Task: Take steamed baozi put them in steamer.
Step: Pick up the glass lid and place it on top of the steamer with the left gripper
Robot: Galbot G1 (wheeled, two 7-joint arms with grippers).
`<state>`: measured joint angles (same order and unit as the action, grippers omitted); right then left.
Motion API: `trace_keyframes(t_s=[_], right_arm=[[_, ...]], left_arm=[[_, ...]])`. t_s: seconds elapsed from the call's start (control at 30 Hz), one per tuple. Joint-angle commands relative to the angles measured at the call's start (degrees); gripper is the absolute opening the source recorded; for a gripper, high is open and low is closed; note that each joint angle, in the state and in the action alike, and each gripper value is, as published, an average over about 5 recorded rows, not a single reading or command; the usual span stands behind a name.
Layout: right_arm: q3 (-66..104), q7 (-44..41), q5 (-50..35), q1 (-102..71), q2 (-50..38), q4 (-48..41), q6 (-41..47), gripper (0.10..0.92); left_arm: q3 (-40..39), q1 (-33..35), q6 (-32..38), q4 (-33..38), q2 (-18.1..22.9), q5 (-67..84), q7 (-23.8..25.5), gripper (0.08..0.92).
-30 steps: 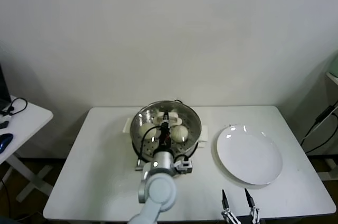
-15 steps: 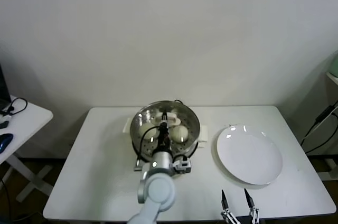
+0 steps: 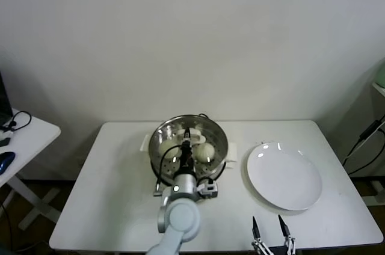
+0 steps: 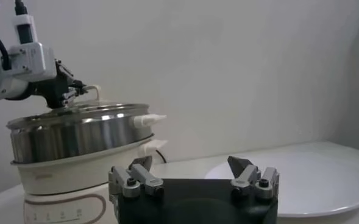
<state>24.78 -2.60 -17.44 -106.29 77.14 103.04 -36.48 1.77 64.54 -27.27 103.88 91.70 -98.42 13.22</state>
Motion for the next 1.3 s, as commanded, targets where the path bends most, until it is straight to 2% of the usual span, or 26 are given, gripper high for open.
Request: trace_keyframes(t_s=[0.03,0.63,0.73,0.97,1.03,1.13,1.3], right_arm=[[-0.03,-0.08,0.02,-0.08,0.0,0.13,-0.08,0.823],[-0.19,-0.22,0.09,-0.32,0.02,0.17,-0.43,0.823],[-0.19,-0.22,0.09,-0.29,0.04,0.18,-0.46,0.823],[-0.3,-0.19,0.15,-0.12,0.16,-0.01,-0.5,0.823],[-0.33,-0.17,0.1,-0.08,0.19,-0.02,-0.52,0.823],[-0.33,-0.14,0.05,-0.04,0.23,-0.05,-0.54,0.823],[-0.3,-0.08,0.0,0.01,0.25,-0.15,-0.58,0.823]], left_arm=[[0.12,0.02,-0.15,-0.5,-0.16,0.82,-1.75,0.135],[0.06,-0.02,0.31,-0.23,-0.4,1.05,-2.67,0.146],[0.36,0.04,0.42,-0.26,-0.64,0.77,-2.55,0.203],[1.03,0.21,0.66,-0.06,-1.34,0.34,-2.14,0.4],[1.12,0.22,0.85,0.11,-1.52,0.12,-1.76,0.424],[1.24,0.17,1.25,0.4,-1.83,-0.24,-1.04,0.412],[1.36,0.07,1.6,0.83,-2.35,-0.42,-0.54,0.293]])
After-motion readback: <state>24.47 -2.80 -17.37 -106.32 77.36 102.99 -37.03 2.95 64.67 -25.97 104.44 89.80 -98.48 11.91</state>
